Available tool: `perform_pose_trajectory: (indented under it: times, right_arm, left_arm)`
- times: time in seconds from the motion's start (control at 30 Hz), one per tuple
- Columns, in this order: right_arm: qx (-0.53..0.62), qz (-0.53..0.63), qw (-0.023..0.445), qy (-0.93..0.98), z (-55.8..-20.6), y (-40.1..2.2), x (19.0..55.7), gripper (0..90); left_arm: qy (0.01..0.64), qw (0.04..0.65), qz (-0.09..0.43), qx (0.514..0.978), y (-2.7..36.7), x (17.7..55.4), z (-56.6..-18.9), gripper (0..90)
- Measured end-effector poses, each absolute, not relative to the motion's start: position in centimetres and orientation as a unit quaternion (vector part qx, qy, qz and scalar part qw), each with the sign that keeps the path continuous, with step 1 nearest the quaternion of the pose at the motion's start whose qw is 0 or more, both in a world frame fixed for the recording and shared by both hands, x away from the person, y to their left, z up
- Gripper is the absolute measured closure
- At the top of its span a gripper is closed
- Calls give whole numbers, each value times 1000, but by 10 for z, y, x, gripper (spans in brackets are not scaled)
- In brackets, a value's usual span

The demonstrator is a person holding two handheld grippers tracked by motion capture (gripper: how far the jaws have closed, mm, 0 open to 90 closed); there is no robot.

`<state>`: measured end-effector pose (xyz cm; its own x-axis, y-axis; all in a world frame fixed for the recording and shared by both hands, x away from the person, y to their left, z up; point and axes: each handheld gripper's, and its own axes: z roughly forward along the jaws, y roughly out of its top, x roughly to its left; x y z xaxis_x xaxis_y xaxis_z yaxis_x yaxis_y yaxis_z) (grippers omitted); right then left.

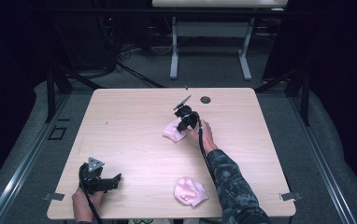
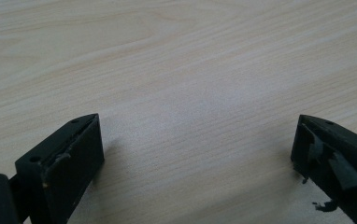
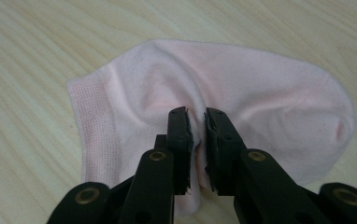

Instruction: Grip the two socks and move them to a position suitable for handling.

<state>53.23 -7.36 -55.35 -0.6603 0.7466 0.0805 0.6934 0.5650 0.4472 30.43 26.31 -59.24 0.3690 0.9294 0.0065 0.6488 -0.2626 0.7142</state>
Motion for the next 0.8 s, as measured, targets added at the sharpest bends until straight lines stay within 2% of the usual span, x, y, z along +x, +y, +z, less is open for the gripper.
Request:
perform_pose_trajectory:
  times: [0.1, 0.3, 0.57, 0.7, 0.8]
  right_arm:
    - [409, 239, 59, 879, -549, -75, 527, 812]
    - [395, 280, 64, 873, -515, -87, 504, 812]
    - [358, 321, 86, 873, -473, -107, 450, 812]
    - [347, 329, 94, 873, -462, -121, 415, 812]
    - [345, 325, 96, 875, -463, -125, 402, 811]
  left_arm:
    - [517, 319, 220, 763, 263, 304, -592, 23]
    - [517, 319, 220, 763, 263, 304, -592, 23]
    - [517, 319, 221, 763, 263, 304, -592, 23]
    - [518, 319, 221, 763, 263, 304, -592, 23]
    - [519, 319, 221, 762, 263, 304, -592, 23]
